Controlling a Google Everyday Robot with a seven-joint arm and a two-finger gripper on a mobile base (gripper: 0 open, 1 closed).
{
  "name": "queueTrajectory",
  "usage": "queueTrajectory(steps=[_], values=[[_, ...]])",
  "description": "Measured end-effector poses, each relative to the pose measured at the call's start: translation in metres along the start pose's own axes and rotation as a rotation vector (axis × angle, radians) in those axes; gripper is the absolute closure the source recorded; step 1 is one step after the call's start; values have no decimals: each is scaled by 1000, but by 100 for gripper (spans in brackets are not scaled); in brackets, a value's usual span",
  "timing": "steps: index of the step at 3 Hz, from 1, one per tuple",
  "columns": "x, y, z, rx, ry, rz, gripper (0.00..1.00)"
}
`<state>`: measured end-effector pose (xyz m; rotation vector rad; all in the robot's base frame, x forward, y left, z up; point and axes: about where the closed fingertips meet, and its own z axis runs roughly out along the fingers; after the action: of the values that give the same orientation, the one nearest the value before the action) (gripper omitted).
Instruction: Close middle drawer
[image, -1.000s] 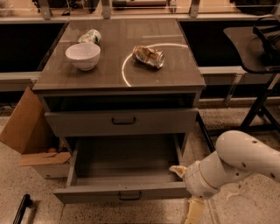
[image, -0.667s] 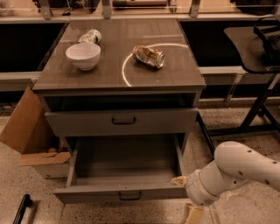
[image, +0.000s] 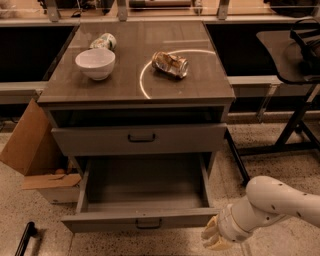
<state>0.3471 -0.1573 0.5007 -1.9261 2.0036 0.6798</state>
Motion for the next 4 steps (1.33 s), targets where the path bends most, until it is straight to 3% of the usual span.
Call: queueTrajectory(steps=[1,2,4], values=[[2,2,5,-9,4,3,96],[9,-2,14,6,32,14,100],[41,-63,54,120,-15,-2,100]])
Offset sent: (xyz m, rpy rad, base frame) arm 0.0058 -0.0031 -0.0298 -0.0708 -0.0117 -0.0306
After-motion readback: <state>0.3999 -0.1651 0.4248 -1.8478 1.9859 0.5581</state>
